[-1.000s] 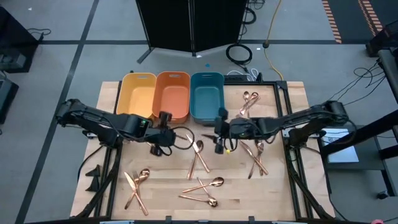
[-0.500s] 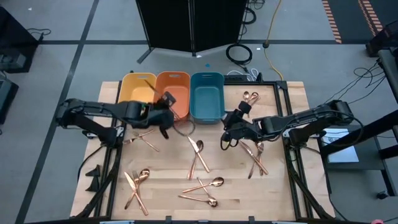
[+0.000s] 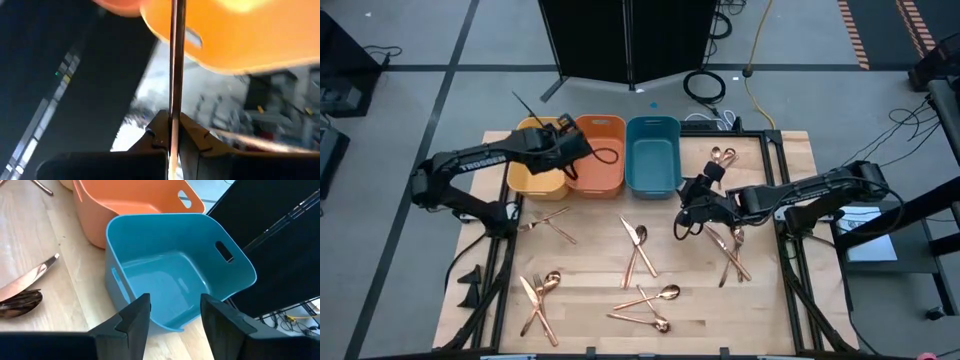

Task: Sort silverware
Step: Put the gold table knife into the yellow bin

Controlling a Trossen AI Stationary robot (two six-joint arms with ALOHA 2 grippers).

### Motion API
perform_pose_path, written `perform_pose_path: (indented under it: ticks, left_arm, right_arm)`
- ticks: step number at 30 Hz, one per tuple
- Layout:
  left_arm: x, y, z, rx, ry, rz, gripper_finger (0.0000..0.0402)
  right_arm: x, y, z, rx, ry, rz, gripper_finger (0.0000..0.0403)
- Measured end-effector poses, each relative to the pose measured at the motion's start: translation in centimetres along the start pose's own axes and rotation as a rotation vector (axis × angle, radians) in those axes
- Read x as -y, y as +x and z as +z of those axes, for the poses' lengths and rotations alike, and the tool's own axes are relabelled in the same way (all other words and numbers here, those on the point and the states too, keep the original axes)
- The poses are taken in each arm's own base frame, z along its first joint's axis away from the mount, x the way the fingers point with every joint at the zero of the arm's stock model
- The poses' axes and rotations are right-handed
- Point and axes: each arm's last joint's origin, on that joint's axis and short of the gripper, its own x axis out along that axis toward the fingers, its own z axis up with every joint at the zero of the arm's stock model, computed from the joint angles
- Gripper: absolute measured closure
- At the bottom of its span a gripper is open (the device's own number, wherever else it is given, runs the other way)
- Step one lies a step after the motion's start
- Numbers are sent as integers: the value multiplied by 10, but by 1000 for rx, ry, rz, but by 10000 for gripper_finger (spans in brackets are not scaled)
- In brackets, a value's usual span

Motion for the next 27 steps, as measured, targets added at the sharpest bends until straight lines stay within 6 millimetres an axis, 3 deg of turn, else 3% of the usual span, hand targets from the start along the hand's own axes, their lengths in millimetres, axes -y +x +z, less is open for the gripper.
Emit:
perform_pose_path:
  ticks: [10,14,18,21,27]
  left_arm:
    - [28,33,2,-58,87,-183,394]
    - [41,45,0,24,112,-266,394]
    - [51,59,11,146,260,-304,394]
    - [51,67,25,166,373,-236,394]
    - [56,75,37,183,417,-224,394]
  right_arm:
    - [1,0,-3,-28,-21,-6,238]
    - [4,3,-1,-18,-12,-15,238]
    - [9,9,3,1,10,-32,238]
    - [12,11,4,1,34,-42,238]
    - [14,13,4,1,60,-47,238]
